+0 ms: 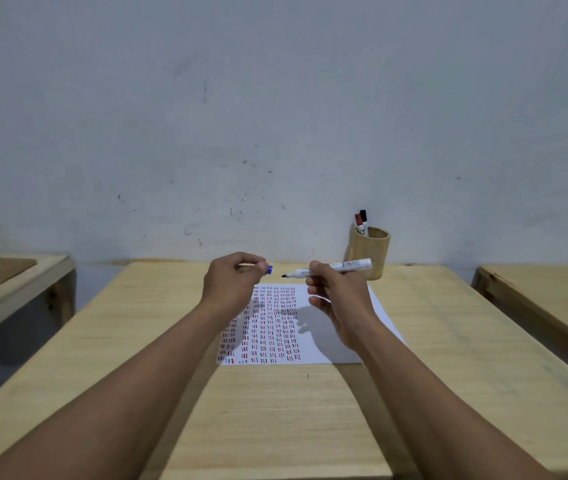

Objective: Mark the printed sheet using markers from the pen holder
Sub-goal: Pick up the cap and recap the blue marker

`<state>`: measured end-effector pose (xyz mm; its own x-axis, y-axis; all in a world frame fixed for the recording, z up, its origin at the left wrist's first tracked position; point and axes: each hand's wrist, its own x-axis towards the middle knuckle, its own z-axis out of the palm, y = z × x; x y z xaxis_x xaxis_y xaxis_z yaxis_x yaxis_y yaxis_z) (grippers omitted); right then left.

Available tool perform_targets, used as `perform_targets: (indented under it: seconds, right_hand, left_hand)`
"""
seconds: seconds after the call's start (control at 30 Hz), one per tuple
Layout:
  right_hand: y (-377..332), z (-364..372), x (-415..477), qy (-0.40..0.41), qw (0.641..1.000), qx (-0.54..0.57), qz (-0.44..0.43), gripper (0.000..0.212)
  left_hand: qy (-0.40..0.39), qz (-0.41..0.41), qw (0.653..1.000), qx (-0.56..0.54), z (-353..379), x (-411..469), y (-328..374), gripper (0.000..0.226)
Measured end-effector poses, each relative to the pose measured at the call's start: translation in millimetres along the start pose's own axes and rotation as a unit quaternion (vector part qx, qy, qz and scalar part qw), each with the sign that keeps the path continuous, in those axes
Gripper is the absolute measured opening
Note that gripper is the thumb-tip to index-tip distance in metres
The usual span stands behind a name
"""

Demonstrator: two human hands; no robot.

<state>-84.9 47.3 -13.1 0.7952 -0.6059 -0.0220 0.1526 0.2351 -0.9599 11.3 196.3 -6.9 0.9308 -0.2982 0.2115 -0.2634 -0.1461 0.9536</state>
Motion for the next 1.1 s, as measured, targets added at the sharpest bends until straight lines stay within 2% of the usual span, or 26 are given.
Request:
perform_targets:
  seconds: [0.2, 0.43, 0.67, 0.77, 0.83, 0.9, 0.93, 1.0, 1.1]
  right_hand:
    - [-14.8, 0.3, -5.5, -0.004, 0.999, 0.003, -0.032, 0.012]
    - [-21.4, -0.4, -10.9, -0.023, 0.999, 0.024, -0.039, 0.017]
    - [-24.4, 1.3, -12.6, -0.031, 0.996, 0.082, -0.015, 0.014]
    - [-25.4, 8.5, -8.0, 0.028, 0.992, 0.121, -0.016, 0.015]
    - [-26.0, 12.4, -2.4, 0.092, 0.985, 0.139, -0.033, 0.039]
    - [-27.6, 10.9, 1.1, 0.118, 0.985, 0.103, -0.072, 0.059]
    - [-29.7, 9.5, -0.1, 0.111, 0.988, 0.055, -0.094, 0.054]
    - [-36.9, 4.9, -3.5, 0.079, 0.987, -0.078, -0.12, 0.022]
    - [-45.9, -7.2, 1.3, 0.044, 0.952, -0.272, -0.131, 0.019]
  left_hand:
    - [-0.048, -0.073, 0.991, -0.102, 11.2, -11.8, 19.8, 0.003]
    - [-0.07, -0.073, 0.988, -0.12, 17.0, -21.6, 34.5, 0.012]
    - [-0.049, -0.038, 0.989, -0.136, 20.4, -24.4, 42.5, 0.009]
    - [-0.043, 0.002, 0.993, -0.11, 28.1, -28.3, 46.3, 0.006]
    - [-0.027, 0.04, 0.996, -0.07, 35.1, -28.4, 48.5, 0.005]
    - [-0.009, 0.064, 0.997, -0.042, 39.7, -26.1, 51.4, 0.007]
    - [-0.004, 0.07, 0.997, -0.03, 40.7, -24.5, 53.4, 0.007]
    - [0.003, 0.084, 0.996, 0.001, 40.7, -19.9, 58.9, 0.005]
    - [0.008, 0.104, 0.993, 0.049, 42.2, -9.2, 68.5, 0.01]
